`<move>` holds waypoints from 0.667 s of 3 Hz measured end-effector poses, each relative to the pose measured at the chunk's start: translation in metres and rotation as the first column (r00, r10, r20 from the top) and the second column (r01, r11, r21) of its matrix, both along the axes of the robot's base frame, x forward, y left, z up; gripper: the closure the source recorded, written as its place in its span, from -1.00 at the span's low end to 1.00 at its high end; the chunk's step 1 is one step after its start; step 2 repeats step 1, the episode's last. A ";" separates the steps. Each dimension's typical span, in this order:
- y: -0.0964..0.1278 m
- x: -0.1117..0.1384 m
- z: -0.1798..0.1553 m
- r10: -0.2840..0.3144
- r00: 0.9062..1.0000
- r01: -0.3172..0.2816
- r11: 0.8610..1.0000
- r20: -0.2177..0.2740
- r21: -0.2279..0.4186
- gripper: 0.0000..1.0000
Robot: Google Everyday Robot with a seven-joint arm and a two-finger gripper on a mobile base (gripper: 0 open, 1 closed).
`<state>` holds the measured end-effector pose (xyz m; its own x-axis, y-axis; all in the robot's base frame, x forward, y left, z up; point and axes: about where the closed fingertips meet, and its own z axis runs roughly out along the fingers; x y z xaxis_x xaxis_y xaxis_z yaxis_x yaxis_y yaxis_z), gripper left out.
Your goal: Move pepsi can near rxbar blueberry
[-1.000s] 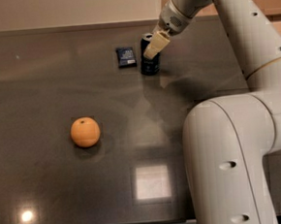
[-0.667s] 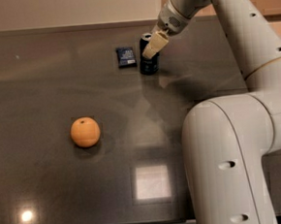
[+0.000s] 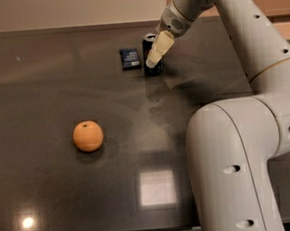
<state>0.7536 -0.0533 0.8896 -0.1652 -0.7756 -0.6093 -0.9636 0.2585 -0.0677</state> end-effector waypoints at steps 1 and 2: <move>0.000 0.000 0.000 0.000 1.000 0.000 1.000 0.000 0.000 -1.00; 0.000 0.000 0.000 0.000 1.000 0.000 1.000 0.000 0.000 -1.00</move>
Offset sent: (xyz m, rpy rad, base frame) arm 0.0000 0.0000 0.0000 0.0000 0.0000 0.0000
